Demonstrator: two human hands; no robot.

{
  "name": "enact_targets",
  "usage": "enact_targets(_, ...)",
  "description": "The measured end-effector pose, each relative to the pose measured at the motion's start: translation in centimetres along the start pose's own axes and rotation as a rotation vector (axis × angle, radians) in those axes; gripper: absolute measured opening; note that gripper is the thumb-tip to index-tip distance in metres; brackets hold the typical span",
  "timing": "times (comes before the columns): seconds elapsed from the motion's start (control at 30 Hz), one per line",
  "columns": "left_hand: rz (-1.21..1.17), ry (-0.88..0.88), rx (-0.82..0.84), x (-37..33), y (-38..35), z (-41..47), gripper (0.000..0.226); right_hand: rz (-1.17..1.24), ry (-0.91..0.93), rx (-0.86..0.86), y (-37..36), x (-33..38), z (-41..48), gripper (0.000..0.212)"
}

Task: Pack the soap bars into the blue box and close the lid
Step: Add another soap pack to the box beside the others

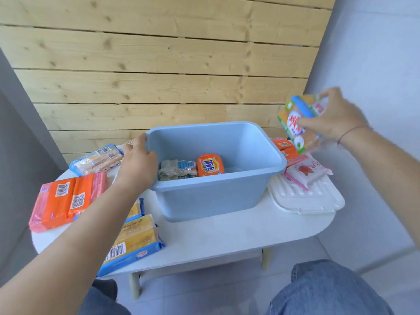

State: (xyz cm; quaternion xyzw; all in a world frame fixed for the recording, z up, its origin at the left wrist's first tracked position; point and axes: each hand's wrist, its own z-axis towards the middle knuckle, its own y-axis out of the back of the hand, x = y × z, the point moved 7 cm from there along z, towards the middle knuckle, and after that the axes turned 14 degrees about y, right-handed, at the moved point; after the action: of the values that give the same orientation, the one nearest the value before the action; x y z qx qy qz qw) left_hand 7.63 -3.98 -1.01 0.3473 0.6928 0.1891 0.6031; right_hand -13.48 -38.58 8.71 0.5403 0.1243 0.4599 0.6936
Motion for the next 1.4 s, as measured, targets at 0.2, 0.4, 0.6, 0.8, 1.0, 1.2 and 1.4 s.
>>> enact_targets(0.2,-0.006,-0.016,-0.004,0.1,0.0,0.1,0.057,0.408,0.171,-0.034,2.8,9.9,0.9,0.089)
enact_targets(0.4,-0.014,-0.029,0.002,0.2,0.1,0.0,0.058,-0.038,0.338,0.437,-7.4,14.9,-2.2,0.077)
enact_targets(0.6,-0.018,-0.034,-0.015,0.0,0.1,-0.1,0.058,-0.304,0.194,0.648,-12.2,12.9,-3.0,0.058)
enact_targets(0.8,-0.042,-0.029,0.004,-0.1,0.0,-0.3,0.058,-0.376,0.171,0.782,-14.5,13.2,-3.4,0.048)
enact_targets(1.0,-0.058,-0.022,0.011,0.2,0.0,-0.2,0.058,-0.481,0.312,0.973,-14.7,13.8,-5.0,0.043)
enact_targets(1.2,-0.079,-0.023,0.018,0.1,-0.1,-0.3,0.058,-0.597,0.459,1.021,-15.3,13.8,-5.9,0.047)
enact_targets(1.4,-0.062,-0.027,0.027,0.2,0.1,-0.4,0.055,0.061,0.518,0.642,-9.4,13.9,-2.2,0.047)
